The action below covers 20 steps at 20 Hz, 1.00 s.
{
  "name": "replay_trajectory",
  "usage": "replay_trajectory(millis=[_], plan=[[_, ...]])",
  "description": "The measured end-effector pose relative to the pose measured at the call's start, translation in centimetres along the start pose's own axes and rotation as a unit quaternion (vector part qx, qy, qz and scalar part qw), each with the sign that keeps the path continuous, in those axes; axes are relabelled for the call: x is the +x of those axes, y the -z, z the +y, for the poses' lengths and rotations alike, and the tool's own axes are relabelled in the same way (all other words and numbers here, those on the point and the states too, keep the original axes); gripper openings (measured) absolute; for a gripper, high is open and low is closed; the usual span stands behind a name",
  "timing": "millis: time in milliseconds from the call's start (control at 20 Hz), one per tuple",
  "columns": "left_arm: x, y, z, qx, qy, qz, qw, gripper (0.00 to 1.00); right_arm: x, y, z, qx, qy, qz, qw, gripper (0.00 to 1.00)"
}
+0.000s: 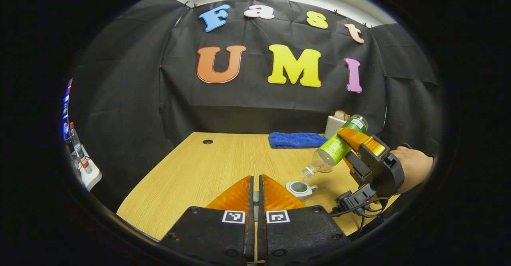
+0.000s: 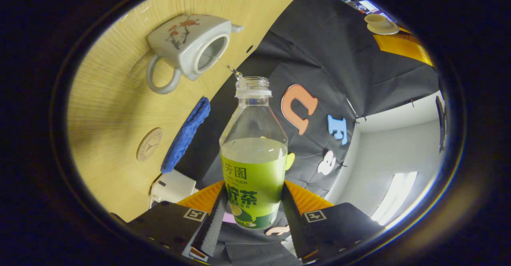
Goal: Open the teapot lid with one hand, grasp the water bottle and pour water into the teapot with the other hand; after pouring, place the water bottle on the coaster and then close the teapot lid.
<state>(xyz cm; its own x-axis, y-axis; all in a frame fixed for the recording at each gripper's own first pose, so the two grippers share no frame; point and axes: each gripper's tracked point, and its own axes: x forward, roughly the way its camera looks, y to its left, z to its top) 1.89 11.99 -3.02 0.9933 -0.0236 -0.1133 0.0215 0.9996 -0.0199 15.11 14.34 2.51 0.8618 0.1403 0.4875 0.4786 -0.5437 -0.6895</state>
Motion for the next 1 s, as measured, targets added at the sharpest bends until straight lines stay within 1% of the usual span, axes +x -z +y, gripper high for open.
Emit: replay_trajectory(millis=[200,550,700,800,1000], plan=[[0.0,-0.1,-0.2,0.002,0.001,0.0,1.0,0.05,-0.2,-0.1,-0.3,-0.009,0.013,0.0,1.0,0.74],[0.2,0.2,-0.1,0.004,-0.001,0.004,1.0,0.05,-0.3,0.2,-0.2,-0.007,0.026,0.002,1.0,0.74],[0.2,0.2,-0.1,0.007,-0.001,0.004,1.0,0.05,-0.3,-0.2,-0.6,-0.015,0.038,-0.005,0.999,0.72],[0.1,0.2,-0.2,0.008,-0.001,0.004,1.0,0.05,-0.4,-0.7,-0.7,-0.019,0.041,-0.011,0.999,0.74],[0.2,0.2,-0.3,0.012,0.0,0.003,1.0,0.05,-0.4,-1.2,-1.0,-0.021,0.044,-0.014,0.999,0.73]])
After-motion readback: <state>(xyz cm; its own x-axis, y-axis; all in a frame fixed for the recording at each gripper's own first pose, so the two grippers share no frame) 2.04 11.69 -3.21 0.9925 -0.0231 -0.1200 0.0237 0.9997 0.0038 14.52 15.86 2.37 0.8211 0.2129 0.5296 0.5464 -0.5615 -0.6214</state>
